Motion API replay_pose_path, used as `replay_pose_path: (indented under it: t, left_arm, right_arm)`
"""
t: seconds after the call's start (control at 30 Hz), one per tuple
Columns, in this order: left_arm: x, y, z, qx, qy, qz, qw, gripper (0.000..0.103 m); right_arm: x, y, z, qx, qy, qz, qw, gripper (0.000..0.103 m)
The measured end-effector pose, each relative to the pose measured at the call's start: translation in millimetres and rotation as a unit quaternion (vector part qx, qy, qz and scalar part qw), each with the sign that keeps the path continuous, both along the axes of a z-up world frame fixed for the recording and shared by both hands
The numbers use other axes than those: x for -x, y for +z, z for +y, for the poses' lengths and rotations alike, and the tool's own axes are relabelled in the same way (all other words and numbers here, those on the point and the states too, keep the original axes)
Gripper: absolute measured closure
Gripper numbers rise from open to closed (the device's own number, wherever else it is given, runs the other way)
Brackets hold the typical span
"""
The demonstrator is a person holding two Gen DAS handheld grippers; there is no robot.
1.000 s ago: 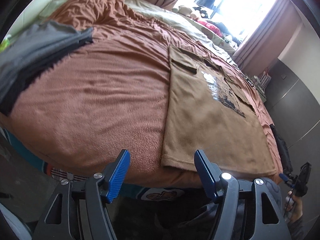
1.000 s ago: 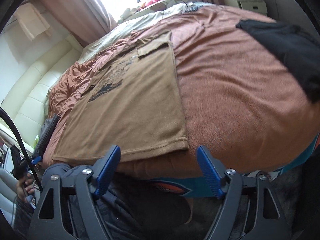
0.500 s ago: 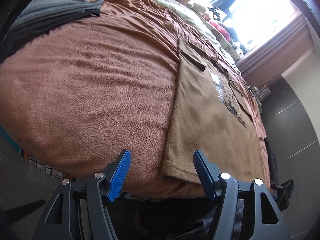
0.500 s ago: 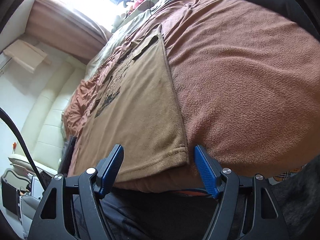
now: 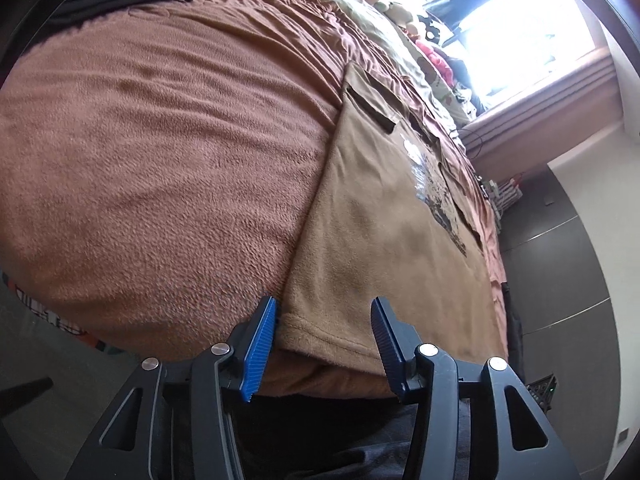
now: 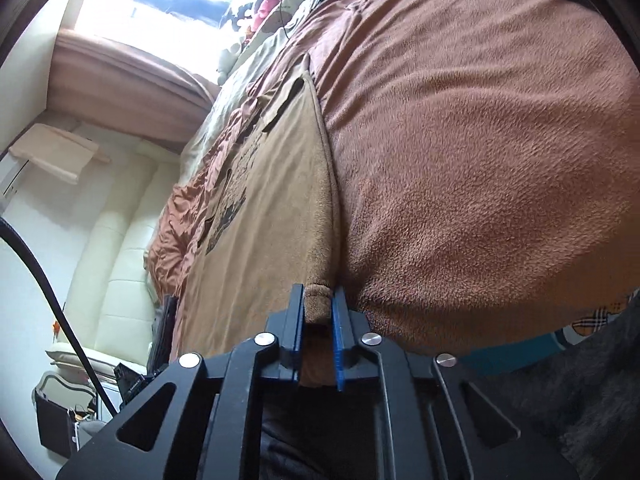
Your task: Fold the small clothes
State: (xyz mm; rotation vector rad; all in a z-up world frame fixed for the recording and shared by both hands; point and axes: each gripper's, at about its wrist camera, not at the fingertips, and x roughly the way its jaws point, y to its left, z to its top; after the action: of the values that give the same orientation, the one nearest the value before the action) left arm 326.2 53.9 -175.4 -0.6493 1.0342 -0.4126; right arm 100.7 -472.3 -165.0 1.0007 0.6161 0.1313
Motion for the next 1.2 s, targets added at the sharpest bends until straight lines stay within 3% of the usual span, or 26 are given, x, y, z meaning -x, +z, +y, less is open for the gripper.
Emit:
replay_pose_path:
  t: [0.13,0.37,0.5,0.73,1.03,1.2]
  left_arm:
    - [1.8,-5.2,-0.7,0.041,0.003,0.016,0.9990,0.052]
    - [0.8,-8.3,-7.4,0.076,0.008,0.030,0.9967,0.052]
    - [5.0,-11.6,-1.4,0.131,0.018,0.022,0.9909,0.052]
    - [2.0,2.6,-4.8,0.167,0.008,-0.015,0.9859,0.052]
    - [-6.9,-11.7,-7.4,0.094,0.026,0.015,0.9951,0.052]
    - [3.4,-21.6,6.5,0.136,0.036,0.024,0.9898,0.052]
  right_arm:
    - [5.0,3.8,-2.7,0.004,-0.008,-0.006,1.000,0.099]
    - [1.0,-0.4,5.5,0.015,-0.011,-0.002,1.000,0.099]
    - [-2.0,-6.3,5.8,0.006,-0.011,0.006,1.000,0.099]
    - [-5.8,-8.4,7.0,0.002,-0.009,0.020,1.000,0.099]
    - [-13.5,-3.8,7.3,0.004,-0.002,0.028,1.000,0.099]
    - [-22.6,-2.0,10.0,0.006,0.005,0.031,0.999,0.098]
